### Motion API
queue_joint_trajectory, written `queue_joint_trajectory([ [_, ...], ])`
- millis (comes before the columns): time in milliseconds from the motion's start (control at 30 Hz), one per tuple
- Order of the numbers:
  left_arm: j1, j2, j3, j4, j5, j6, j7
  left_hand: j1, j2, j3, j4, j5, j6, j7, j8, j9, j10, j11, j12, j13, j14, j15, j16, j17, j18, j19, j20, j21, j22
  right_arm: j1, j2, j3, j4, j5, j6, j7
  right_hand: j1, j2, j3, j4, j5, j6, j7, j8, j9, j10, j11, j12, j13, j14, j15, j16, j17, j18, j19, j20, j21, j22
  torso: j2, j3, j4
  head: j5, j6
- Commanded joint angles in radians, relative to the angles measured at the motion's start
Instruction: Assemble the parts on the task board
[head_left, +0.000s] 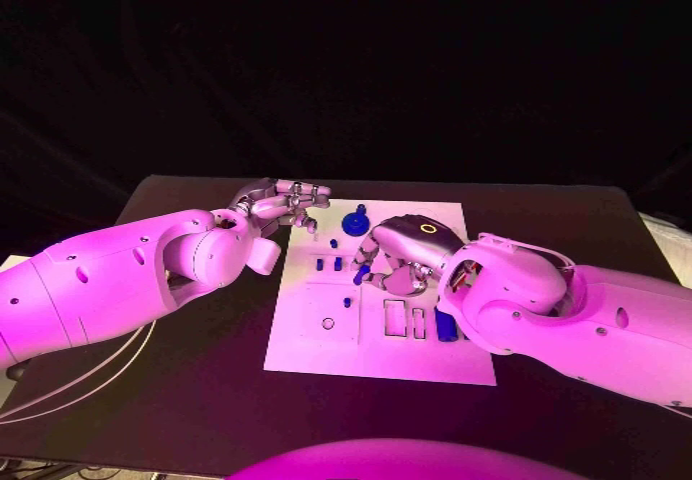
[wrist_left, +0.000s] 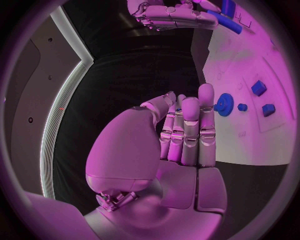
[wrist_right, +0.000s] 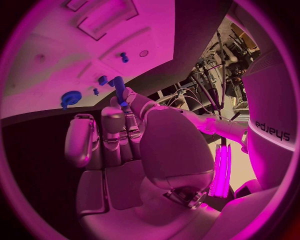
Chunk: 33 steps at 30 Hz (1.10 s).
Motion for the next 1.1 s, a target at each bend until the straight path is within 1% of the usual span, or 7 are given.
queue_joint_trajectory([
  [33, 0.000, 0.003, 0.001, 0.004, 0.005, 0.013, 0.006, -0.001, 0.005, 0.000, -0.005, 0.002, -0.007, -0.003, 0.002, -0.002, -0.008, 0.000, 0.006, 0.001, -0.007, 0.000, -0.002, -0.001, 0.019, -0.005, 0.003, -0.004, -0.001, -0.021, 0.026, -0.001, -0.006, 0.019, 0.009, 0.041, 0.025, 0.012, 0.008, -0.002, 0.003, 0.000, 0.005, -0.005, -0.002, 0.035, -0.031, -0.001, 0.003, 0.003, -0.005, 0.001, -0.001, -0.017, 0.004, 0.002, 0.005, 0.000, 0.000, 0.0007, 0.0012, 0.010, -0.004],
  [267, 0.000, 0.003, 0.001, 0.005, 0.007, 0.010, 0.009, -0.001, 0.005, 0.000, -0.005, 0.002, -0.007, -0.003, 0.002, -0.002, -0.008, 0.000, 0.006, 0.001, -0.007, 0.000, -0.002, -0.001, 0.019, -0.005, 0.003, -0.004, -0.001, -0.058, 0.081, -0.005, -0.042, 0.021, 0.027, 0.061, 0.025, 0.012, 0.011, -0.004, 0.003, -0.001, 0.006, -0.006, -0.002, 0.034, -0.030, -0.002, 0.003, 0.002, -0.004, 0.000, -0.001, -0.017, 0.003, 0.002, 0.005, 0.000, 0.000, -0.0004, -0.0005, 0.022, -0.010],
  [367, 0.000, 0.003, 0.001, 0.006, 0.007, 0.009, 0.010, -0.002, 0.008, 0.000, -0.004, 0.002, -0.007, -0.003, 0.003, -0.002, -0.009, 0.000, 0.007, 0.001, -0.006, 0.001, -0.001, 0.000, 0.019, -0.005, 0.003, -0.005, -0.001, -0.071, 0.103, -0.008, -0.065, 0.021, 0.032, 0.067, 0.026, 0.013, 0.012, -0.005, 0.003, -0.001, 0.006, -0.007, -0.002, 0.034, -0.030, -0.003, 0.003, 0.002, -0.004, 0.001, -0.001, -0.017, 0.003, 0.002, 0.005, 0.000, 0.001, 0.0000, -0.0003, 0.024, -0.011],
  [500, 0.000, 0.002, 0.001, 0.006, 0.007, 0.007, 0.011, -0.002, 0.008, 0.000, -0.004, 0.002, -0.007, -0.003, 0.003, -0.002, -0.009, 0.000, 0.007, 0.001, -0.006, 0.001, -0.001, 0.000, 0.019, -0.005, 0.003, -0.005, -0.001, -0.086, 0.125, -0.010, -0.087, 0.021, 0.038, 0.074, 0.026, 0.013, 0.012, -0.005, 0.003, -0.001, 0.007, -0.007, -0.002, 0.034, -0.029, -0.003, 0.003, 0.002, -0.004, 0.001, -0.001, -0.017, 0.003, 0.002, 0.005, 0.000, 0.001, 0.0016, -0.0001, 0.026, -0.013],
  [667, 0.000, 0.002, 0.001, 0.006, 0.007, 0.008, 0.011, -0.002, 0.008, 0.000, -0.004, 0.002, -0.007, -0.003, 0.003, -0.002, -0.009, 0.000, 0.007, 0.001, -0.006, 0.001, -0.001, 0.000, 0.019, -0.005, 0.003, -0.005, -0.001, -0.093, 0.140, -0.011, -0.106, 0.019, 0.049, 0.076, 0.025, 0.013, 0.013, -0.005, 0.004, -0.002, 0.007, -0.007, -0.002, 0.033, -0.029, -0.003, 0.003, 0.002, -0.004, 0.000, -0.002, -0.017, 0.002, 0.002, 0.005, -0.001, 0.000, 0.0009, -0.0005, 0.029, -0.016],
  [800, 0.000, 0.003, 0.001, 0.006, 0.008, 0.009, 0.010, -0.002, 0.008, 0.000, -0.004, 0.002, -0.007, -0.003, 0.003, -0.002, -0.009, 0.000, 0.007, 0.001, -0.006, 0.001, -0.001, 0.000, 0.019, -0.005, 0.003, -0.005, -0.001, -0.096, 0.148, -0.012, -0.123, 0.016, 0.063, 0.074, 0.025, 0.013, 0.013, -0.005, 0.004, -0.002, 0.007, -0.007, -0.002, 0.033, -0.029, -0.003, 0.003, 0.002, -0.004, 0.000, -0.002, -0.017, 0.002, 0.002, 0.005, -0.001, 0.000, 0.0015, -0.0012, 0.029, -0.017],
  [1100, 0.000, 0.004, 0.001, 0.005, 0.008, 0.011, 0.009, -0.002, 0.008, 0.000, -0.004, 0.002, -0.007, -0.003, 0.003, -0.002, -0.009, 0.000, 0.007, 0.001, -0.006, 0.001, -0.001, 0.000, 0.019, -0.005, 0.003, -0.005, -0.001, -0.103, 0.161, -0.014, -0.130, 0.015, 0.078, 0.077, 0.025, 0.014, 0.014, -0.005, 0.004, -0.002, 0.008, -0.008, -0.003, 0.033, -0.029, -0.004, 0.003, 0.002, -0.004, 0.001, 0.000, -0.017, 0.002, 0.003, 0.005, -0.001, 0.000, 0.0022, -0.0011, 0.031, -0.021],
])
